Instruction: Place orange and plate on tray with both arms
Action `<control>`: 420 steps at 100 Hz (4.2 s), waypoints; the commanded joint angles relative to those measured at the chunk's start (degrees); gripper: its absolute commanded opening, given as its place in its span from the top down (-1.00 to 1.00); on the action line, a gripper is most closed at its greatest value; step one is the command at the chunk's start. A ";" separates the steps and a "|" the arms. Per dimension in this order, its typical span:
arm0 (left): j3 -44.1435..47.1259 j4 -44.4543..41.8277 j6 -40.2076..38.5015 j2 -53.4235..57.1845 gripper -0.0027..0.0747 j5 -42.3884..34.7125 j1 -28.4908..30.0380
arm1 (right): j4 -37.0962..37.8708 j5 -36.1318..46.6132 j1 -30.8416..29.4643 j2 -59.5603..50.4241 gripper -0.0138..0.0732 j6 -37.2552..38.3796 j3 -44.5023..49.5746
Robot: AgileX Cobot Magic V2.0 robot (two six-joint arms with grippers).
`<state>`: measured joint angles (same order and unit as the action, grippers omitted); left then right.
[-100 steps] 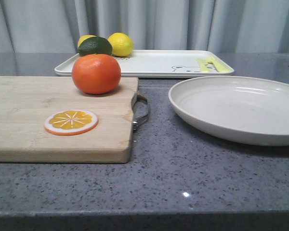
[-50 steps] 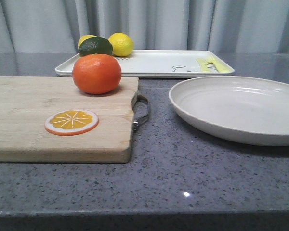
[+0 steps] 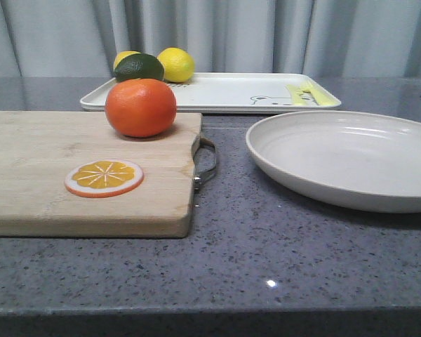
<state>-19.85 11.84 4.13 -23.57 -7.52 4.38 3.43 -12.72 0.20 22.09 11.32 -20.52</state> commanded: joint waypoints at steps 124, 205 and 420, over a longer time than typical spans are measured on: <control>-33.47 0.09 -0.19 -38.06 -0.70 19.45 -23.45 | 0.68 0.57 -0.29 12.47 0.84 -0.63 -6.62; -64.23 5.40 -1.00 -69.39 -0.70 52.92 -31.24 | 0.68 0.55 -0.29 12.47 0.84 -0.63 -6.62; -82.58 7.93 -1.00 -85.67 -0.17 52.77 -53.53 | 0.68 -0.34 -0.29 12.47 0.84 -0.63 -6.62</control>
<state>-100.31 18.05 3.53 -111.77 48.39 -48.64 3.43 -17.16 0.20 33.99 11.00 -24.95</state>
